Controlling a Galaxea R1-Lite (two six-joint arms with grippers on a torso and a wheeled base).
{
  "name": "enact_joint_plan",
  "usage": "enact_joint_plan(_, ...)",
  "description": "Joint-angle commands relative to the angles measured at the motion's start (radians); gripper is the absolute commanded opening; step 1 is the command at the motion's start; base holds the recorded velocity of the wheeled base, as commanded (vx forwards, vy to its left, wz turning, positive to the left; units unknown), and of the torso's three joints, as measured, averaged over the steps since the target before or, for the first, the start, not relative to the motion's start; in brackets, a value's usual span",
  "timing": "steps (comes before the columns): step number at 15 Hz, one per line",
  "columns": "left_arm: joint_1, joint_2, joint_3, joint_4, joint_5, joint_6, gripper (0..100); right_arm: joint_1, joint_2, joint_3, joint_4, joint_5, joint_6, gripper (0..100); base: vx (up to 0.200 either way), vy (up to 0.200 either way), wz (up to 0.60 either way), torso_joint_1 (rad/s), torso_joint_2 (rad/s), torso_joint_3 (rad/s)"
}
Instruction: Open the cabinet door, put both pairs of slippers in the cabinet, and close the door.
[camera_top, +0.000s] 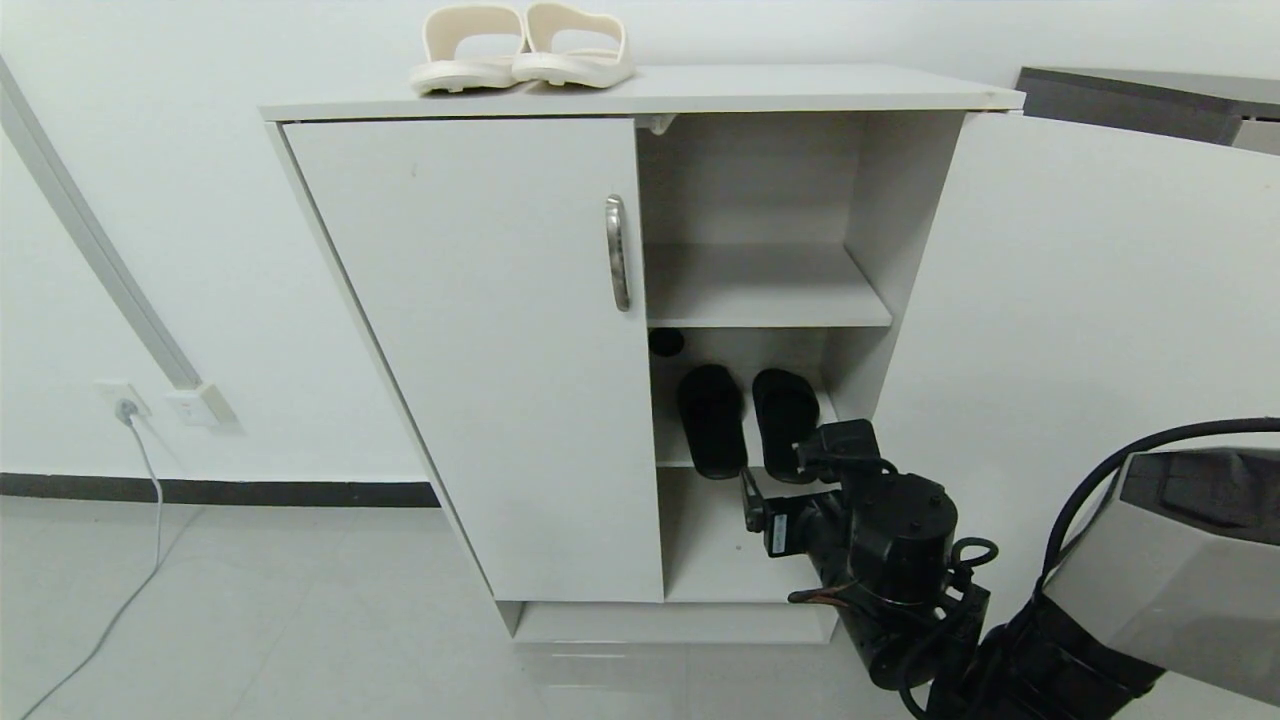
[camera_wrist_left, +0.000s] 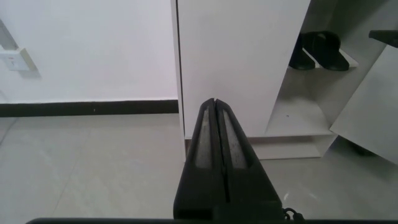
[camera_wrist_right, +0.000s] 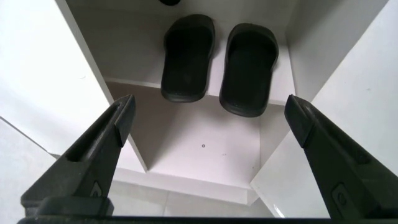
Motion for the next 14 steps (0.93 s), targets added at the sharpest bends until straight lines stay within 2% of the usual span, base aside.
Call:
enact_joint_plan(1,0.000,0.001,0.000,-0.001,-0.001,0.002,0,0.001,0.005,0.000,0.000,0.000,0.000,100,0.000,0.000,0.00,0.000,0.00,0.000)
enact_joint_plan(14,0.000,0.001,0.001,-0.001,-0.001,0.000,0,0.001,0.000,0.037,0.000,0.029,-0.001,100,0.000,0.200,0.00,0.003,0.00,0.005)
